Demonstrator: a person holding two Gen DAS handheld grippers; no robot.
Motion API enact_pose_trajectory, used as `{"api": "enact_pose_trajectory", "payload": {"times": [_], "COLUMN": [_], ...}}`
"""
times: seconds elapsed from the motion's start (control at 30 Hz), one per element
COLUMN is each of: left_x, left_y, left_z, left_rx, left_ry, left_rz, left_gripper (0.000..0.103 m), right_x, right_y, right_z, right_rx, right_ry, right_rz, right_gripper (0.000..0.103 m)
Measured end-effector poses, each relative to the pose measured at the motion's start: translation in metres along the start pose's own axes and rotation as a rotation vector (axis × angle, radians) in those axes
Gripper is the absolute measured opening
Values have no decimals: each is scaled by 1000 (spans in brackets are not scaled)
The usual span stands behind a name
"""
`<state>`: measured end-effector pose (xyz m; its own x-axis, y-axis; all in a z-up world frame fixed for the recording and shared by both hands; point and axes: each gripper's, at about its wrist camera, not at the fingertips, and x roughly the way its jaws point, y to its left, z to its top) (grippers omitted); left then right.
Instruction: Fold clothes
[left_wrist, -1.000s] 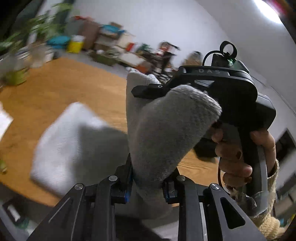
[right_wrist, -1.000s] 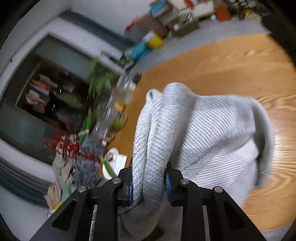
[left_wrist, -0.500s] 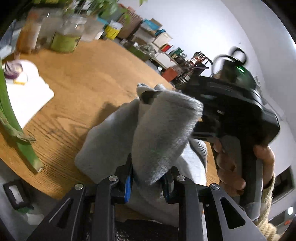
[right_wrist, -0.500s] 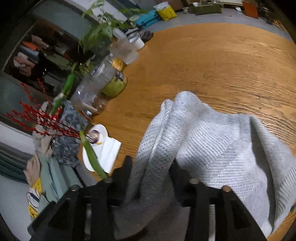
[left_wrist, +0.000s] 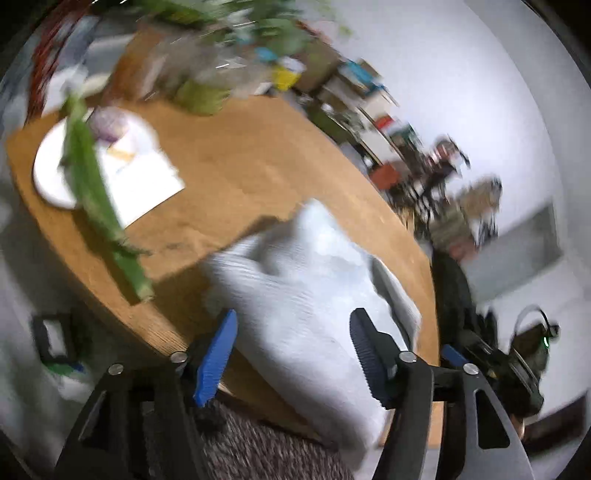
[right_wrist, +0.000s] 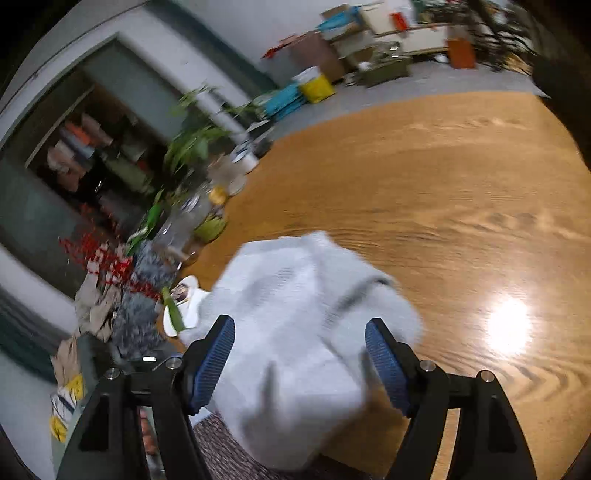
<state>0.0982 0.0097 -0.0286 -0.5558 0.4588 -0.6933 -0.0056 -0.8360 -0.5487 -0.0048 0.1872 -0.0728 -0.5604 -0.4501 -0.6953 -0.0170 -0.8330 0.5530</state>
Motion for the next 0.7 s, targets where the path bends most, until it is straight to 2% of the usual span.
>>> {"api": "enact_pose_trajectory", "payload": {"times": [0.07, 0.1, 0.17, 0.23, 0.27, 0.33, 0.43, 0.53, 0.6, 0.7], "left_x": [14, 20, 32, 54, 60, 72, 86, 71, 60, 49], "left_y": [-38, -57, -87, -112, -120, -134, -131, -114, -102, -63], "left_z": [1, -5, -29, -40, -44, -50, -45, -30, -15, 12], "left_rx": [146, 234, 376, 447, 470, 514, 504, 443, 389, 210], "left_ry": [55, 89, 155, 226, 237, 258, 271, 264, 221, 135], "left_rz": [113, 186, 274, 273, 294, 335, 386, 339, 310, 275], "left_gripper": [69, 69, 69, 69, 69, 69, 69, 69, 69, 69], "right_x": [-3, -3, 2, 5, 6, 6, 3, -3, -7, -11], "right_y": [-20, -28, -36, -44, -47, -55, -64, -71, -71, -63], "right_z": [-9, -13, -23, -35, -41, -50, -61, -63, -60, -52], "right_rx": [31, 40, 38, 43, 48, 60, 45, 41, 40, 28], "right_ry": [16, 24, 34, 46, 52, 68, 89, 84, 66, 34], "right_rz": [-56, -85, -123, -111, -95, -59, -41, -26, 0, 45], "right_gripper": [77, 77, 74, 65, 62, 49, 49, 49, 49, 54]}}
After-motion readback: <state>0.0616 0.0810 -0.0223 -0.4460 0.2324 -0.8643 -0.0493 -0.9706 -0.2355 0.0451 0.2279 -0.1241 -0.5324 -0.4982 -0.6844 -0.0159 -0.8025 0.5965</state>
